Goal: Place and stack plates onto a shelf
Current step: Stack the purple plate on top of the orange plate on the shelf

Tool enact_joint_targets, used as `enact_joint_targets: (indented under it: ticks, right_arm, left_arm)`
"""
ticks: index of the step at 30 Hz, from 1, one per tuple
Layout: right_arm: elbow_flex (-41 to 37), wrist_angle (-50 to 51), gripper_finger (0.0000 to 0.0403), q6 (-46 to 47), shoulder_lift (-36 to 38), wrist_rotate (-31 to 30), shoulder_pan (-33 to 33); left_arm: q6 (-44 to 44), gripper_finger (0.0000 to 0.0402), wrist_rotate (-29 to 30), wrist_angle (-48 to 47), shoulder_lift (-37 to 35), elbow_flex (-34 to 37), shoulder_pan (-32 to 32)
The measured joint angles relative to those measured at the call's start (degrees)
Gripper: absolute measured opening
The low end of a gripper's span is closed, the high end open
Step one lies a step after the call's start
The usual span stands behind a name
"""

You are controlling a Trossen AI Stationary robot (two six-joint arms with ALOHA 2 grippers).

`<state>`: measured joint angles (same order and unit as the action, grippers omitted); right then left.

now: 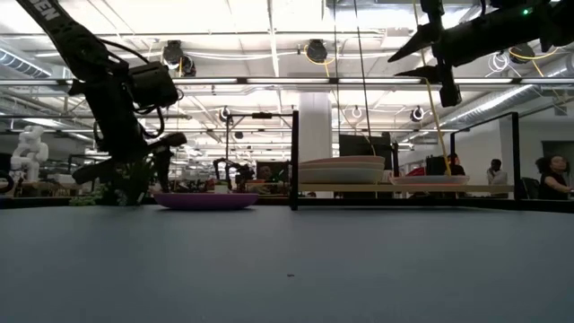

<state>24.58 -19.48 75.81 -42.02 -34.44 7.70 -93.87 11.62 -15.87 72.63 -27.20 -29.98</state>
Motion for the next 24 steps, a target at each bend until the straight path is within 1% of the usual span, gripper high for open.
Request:
enact_joint_targets:
  ticks: [6, 12, 14, 17, 24]
  right_arm:
    - [0.0, 1.2, 0.0116, 0.8, 0.0, 0.0, 0.0]
    - [0.0, 1.3, 0.0116, 1.0, 0.0, 0.0, 0.0]
    - [0.0, 1.3, 0.0116, 1.0, 0.0, 0.0, 0.0]
    - [0.0, 1.4, 0.0116, 1.0, 0.0, 0.0, 0.0]
    - [0.0, 1.8, 0.0116, 1.2, 0.0, 0.0, 0.0]
  left_arm:
    - [-0.3, 0.0253, -0.2, 0.3, 3.0, -0.2, 0.0]
    - [0.7, 0.0252, -0.4, 1.0, 3.6, -0.2, 0.0]
    - [0.7, 0.0244, -0.5, 0.9, 3.6, -0.2, 0.0]
    - [0.7, 0.0214, -0.6, 0.5, 3.7, -0.1, 0.1]
    - [-1.4, 0.0120, -0.6, -1.3, 3.3, 0.0, 0.1]
